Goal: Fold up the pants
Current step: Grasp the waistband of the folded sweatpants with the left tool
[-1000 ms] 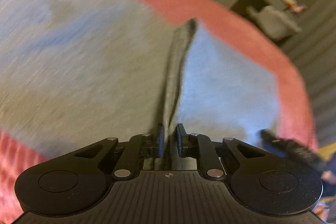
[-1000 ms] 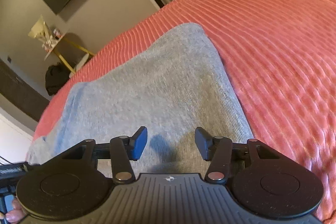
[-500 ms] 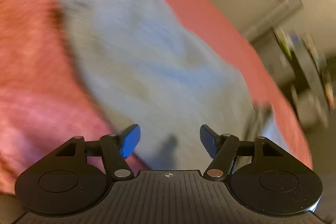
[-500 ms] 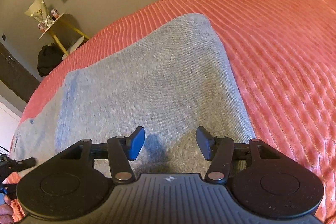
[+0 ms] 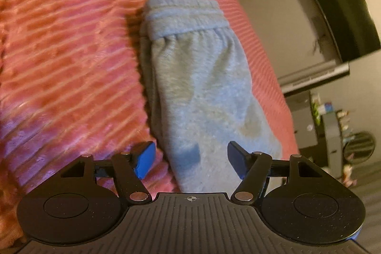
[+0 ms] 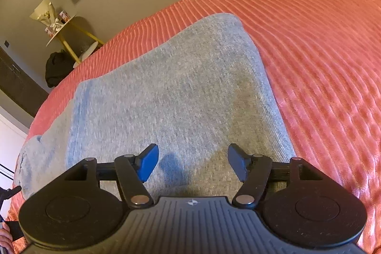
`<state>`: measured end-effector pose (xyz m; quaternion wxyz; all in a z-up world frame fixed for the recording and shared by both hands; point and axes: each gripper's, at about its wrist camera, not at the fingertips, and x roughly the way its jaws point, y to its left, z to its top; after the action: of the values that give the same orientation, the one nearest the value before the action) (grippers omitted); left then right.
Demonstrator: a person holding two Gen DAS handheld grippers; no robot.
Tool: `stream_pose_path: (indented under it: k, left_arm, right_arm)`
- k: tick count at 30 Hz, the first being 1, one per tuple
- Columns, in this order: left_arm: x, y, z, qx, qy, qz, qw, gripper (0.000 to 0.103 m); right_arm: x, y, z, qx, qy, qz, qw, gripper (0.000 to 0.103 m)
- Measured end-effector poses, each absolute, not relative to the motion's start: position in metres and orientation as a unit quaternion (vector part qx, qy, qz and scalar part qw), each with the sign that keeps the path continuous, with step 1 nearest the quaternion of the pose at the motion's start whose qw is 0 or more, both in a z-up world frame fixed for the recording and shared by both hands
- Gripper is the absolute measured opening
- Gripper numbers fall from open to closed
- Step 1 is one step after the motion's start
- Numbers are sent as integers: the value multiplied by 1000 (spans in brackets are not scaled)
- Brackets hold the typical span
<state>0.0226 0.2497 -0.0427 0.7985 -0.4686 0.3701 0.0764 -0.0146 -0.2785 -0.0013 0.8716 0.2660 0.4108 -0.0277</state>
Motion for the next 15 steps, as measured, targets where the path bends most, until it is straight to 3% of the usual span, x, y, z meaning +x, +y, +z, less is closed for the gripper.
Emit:
stream_pose_path:
  k: [15]
  left_arm:
    - [32,205,-44,-332,420,97,839,72]
  right_arm:
    - [0,-233,4,123,440,-51,888,82]
